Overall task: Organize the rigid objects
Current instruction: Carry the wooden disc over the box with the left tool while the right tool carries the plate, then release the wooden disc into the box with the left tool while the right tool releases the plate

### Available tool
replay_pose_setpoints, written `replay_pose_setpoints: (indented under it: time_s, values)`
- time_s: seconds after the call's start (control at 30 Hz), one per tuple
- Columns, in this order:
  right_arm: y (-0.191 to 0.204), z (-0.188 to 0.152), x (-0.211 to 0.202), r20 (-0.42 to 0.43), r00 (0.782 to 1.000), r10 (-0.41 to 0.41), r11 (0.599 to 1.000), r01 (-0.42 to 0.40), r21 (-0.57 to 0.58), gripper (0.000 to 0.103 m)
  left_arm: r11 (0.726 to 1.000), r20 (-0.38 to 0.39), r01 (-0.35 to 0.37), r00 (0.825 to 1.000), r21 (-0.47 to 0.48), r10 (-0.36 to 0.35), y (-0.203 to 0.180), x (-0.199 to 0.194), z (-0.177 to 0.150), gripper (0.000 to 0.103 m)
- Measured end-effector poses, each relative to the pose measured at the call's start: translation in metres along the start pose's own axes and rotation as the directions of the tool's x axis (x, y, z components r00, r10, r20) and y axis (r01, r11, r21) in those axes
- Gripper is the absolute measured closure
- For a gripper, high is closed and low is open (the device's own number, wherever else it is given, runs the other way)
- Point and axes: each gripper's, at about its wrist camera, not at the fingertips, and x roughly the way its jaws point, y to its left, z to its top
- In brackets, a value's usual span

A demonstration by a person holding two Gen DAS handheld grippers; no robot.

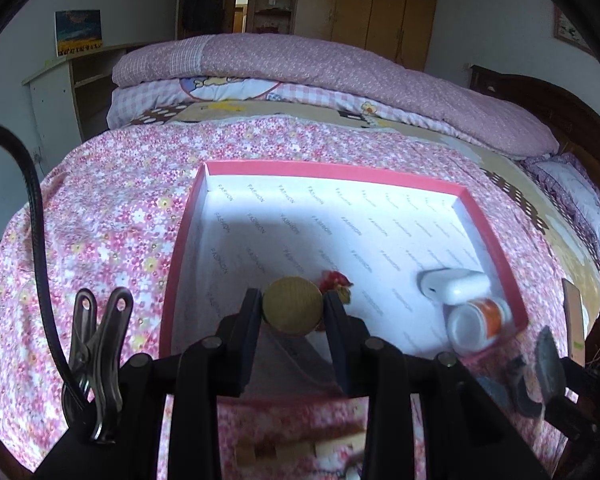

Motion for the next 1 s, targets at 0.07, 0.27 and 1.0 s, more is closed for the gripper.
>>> replay_pose_setpoints:
  time_s: [0.07,0.27,1.0]
  values:
    - [-0.003,0.003,0.002,0.001,1.0,-0.003,1.0,0.003,0.003,0.057,1.0,-0.002,-0.011,1.0,-0.005,0.011,0.002,0.007,0.001,0.07]
    - [-0.01,0.017,0.01,0.015,0.999,-0.035,0.999,0.035,0.007,0.057,0.999,0.029,-0.03,0.999,0.025,0.029,-0.003,0.016,0.006,0.07]
    - [-0.037,0.071,0.065,-0.015,0.999,-0.048,0.998,0.049,0.043,0.057,1.0,-0.021,-0.023,1.0,-0.004,0.023,0.003,0.017,-0.001,0.05]
